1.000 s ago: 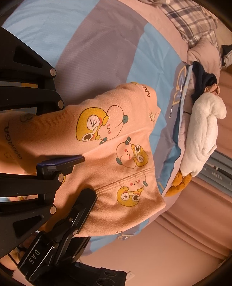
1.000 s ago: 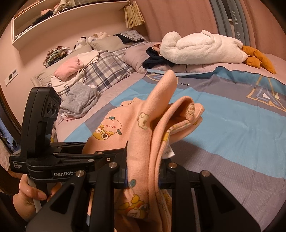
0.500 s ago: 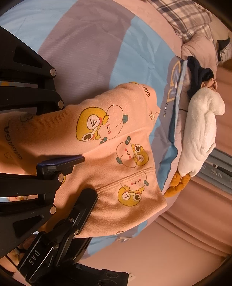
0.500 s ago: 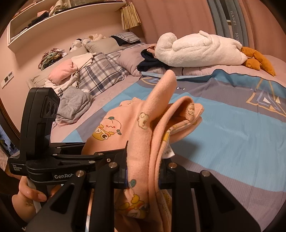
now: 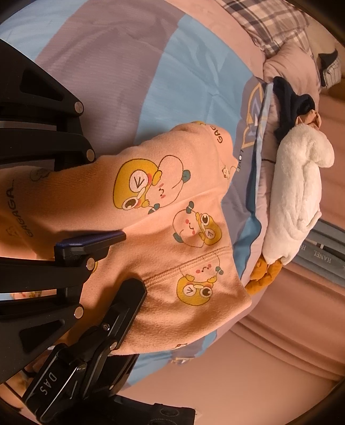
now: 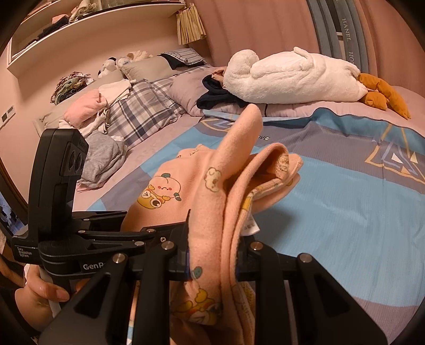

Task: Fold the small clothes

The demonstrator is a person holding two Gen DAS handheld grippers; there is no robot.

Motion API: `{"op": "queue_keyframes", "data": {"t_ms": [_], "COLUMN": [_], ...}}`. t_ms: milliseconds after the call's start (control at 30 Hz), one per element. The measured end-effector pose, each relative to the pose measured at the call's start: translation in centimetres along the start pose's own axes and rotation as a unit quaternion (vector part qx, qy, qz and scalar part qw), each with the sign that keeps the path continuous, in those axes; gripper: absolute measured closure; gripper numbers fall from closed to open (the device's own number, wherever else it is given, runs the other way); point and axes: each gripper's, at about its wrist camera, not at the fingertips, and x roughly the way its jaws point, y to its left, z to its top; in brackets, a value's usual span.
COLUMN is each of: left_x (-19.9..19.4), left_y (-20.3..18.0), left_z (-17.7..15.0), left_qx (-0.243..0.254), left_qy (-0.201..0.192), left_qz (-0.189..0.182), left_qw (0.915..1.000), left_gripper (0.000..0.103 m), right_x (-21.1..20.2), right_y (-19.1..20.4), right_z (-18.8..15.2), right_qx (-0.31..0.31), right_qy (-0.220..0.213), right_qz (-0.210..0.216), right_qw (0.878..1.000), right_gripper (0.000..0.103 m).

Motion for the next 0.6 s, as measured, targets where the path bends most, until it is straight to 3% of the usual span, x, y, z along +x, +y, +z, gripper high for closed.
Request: {"op": "queue_keyframes", "data": {"t_ms": [600], "left_x": [3.1], "left_y": [0.8], "left_z": [2.0], "left_qx": [0.004], "left_qy": [0.004], "left_qz": [0.011], "left_qw": [0.9999], "left_gripper": [0.072], "right_x": [2.5], "right_y": [-1.5], "right_z": [1.1], "right_qx": [-0.002], "right_qy": [0.0], "right_qz": [-0.008], "right_qw": [1.0], "right_gripper": [0.08]}}
